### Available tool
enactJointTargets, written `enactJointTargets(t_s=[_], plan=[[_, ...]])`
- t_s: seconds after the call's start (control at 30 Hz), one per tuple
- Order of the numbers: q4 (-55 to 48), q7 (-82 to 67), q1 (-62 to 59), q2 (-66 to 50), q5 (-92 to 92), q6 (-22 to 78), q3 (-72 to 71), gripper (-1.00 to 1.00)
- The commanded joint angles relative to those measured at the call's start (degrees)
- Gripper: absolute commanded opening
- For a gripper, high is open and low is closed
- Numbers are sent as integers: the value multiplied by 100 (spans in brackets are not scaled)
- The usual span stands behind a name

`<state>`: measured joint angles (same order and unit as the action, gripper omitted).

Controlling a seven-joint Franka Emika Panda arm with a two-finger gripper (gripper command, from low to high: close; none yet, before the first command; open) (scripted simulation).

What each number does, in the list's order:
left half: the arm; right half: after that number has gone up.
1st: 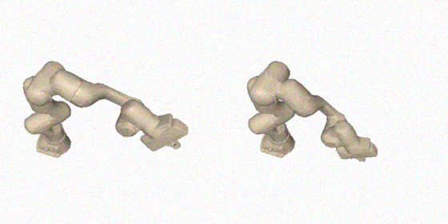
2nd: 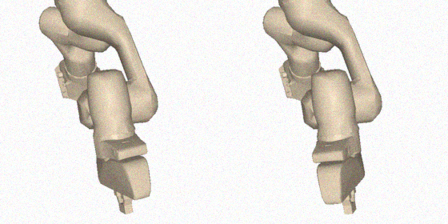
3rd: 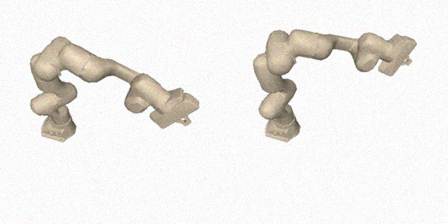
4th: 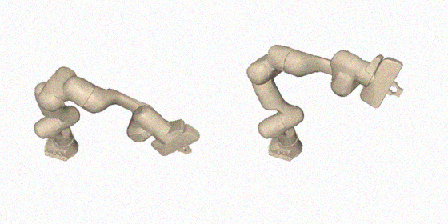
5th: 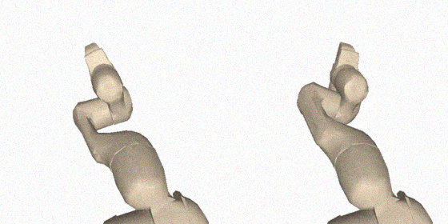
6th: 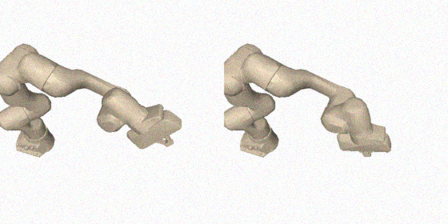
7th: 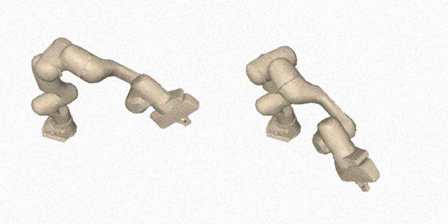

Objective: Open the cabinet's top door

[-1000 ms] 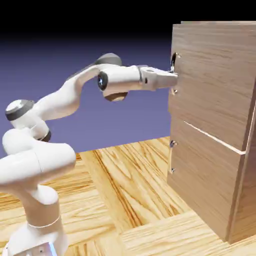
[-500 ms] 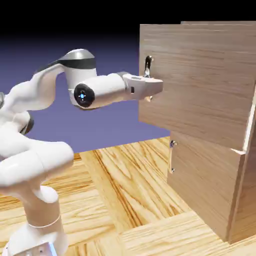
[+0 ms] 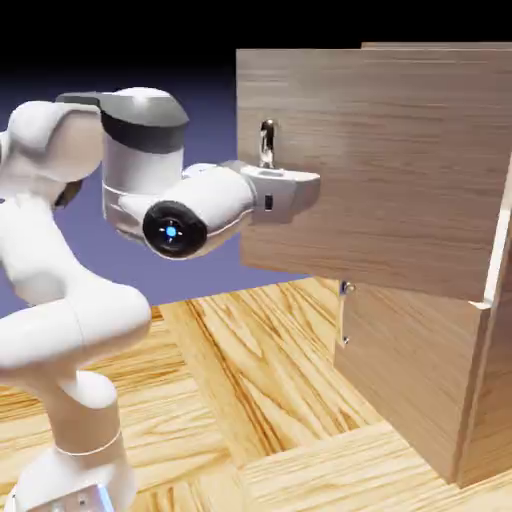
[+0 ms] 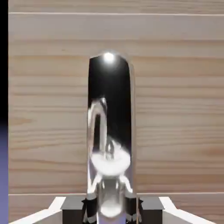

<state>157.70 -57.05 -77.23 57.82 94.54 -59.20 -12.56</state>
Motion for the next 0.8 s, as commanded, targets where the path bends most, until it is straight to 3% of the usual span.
enactJointTargets(t_s=[0.0,0.37,0.77], plan=[[-110,-130,-37,-208,-178,136,71,-100],[-1668,-1399,-169,-2492,-1954,1362,578,-100],[-4034,-2291,-3,-4918,-3378,2507,738,-100]])
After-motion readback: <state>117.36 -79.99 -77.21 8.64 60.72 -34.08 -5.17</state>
